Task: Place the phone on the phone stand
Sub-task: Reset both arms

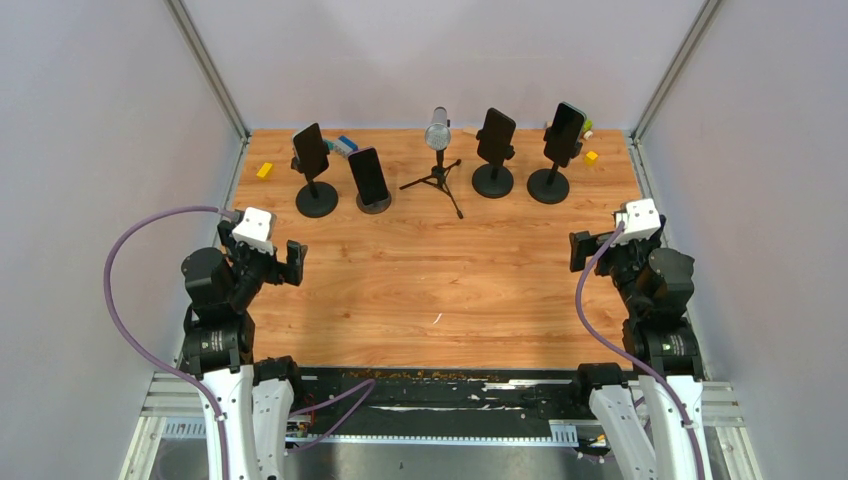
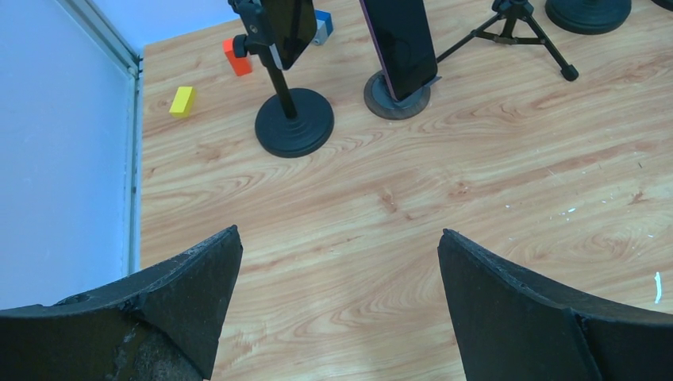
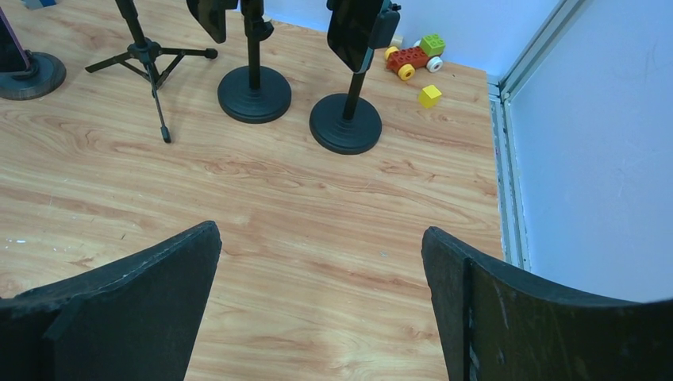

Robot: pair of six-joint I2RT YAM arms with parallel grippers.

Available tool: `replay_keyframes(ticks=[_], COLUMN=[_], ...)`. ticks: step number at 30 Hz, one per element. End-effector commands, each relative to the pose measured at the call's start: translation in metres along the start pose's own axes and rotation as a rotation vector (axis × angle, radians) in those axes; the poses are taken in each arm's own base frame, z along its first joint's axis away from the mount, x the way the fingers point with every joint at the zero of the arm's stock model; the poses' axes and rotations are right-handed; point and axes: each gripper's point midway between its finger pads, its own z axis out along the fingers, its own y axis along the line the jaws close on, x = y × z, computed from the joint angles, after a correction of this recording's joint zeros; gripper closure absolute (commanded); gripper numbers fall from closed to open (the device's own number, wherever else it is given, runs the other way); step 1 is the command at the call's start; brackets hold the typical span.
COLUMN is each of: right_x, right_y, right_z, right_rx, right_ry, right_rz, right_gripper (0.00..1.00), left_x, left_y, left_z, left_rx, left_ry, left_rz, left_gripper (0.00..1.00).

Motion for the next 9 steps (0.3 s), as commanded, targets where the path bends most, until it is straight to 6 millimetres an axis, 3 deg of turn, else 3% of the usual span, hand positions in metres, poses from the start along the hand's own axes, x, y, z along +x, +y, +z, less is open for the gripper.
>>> replay_keyframes(ticks=[1, 9], right_x=[-0.0089, -0.0087], right_y=[0.0016, 0.0032], right_z=[-0.0017, -0.0020], right_rx=[-0.009, -0.017], right_ry=[-0.033, -0.035], right_rz=[0.004, 0.008], right_gripper=[0.00, 0.00], left_x=[-0.0046, -0.0031], left_y=[0.0046, 0.0034], left_z=[0.0018, 0.0033], left_rx=[-0.013, -0.002], left_ry=[-0.023, -0.019], left_rz=[0.031, 0.033], left_gripper=[0.00, 0.00])
